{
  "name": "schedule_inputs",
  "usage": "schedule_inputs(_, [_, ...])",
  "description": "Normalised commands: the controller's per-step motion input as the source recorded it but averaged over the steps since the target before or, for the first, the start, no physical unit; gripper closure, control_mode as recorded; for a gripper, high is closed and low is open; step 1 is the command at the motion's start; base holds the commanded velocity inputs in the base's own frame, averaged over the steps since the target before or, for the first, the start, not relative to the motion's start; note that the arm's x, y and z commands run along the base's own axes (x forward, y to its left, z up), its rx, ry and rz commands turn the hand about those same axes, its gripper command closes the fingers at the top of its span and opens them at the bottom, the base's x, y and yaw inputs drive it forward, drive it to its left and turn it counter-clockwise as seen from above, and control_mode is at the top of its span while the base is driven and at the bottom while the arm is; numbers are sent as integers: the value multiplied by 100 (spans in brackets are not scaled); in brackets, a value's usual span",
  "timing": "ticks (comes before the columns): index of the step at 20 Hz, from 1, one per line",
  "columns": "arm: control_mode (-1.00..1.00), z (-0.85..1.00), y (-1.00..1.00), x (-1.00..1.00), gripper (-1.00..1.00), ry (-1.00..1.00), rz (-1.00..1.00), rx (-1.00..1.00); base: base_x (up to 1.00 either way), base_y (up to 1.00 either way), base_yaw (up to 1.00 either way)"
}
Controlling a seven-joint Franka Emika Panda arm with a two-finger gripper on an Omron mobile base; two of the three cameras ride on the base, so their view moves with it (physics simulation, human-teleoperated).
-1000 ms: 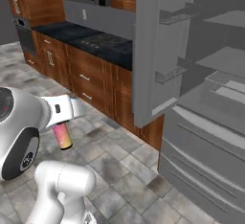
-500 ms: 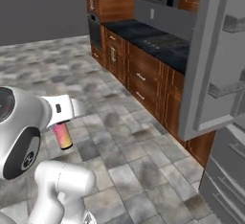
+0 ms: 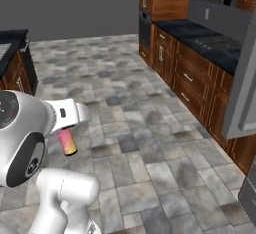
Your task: Open the fridge, grab two sodas, and place both sodas inside the bowl with ice on the dining counter.
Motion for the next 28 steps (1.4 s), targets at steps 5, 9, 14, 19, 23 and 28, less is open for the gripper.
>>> schedule_inputs(5, [100,0,0,0,100,0,0,0,-74,62,22])
schedule_inputs(9, [100,0,0,0,100,0,0,0,-49,95,13])
schedule_inputs(14, [100,0,0,0,100,0,0,0,-16,100,6])
schedule_inputs(19, [100,0,0,0,100,0,0,0,-5,100,3])
schedule_inputs(23, [100,0,0,0,100,0,0,0,0,100,1])
schedule_inputs(28, [100,0,0,0,100,0,0,0,0,100,0])
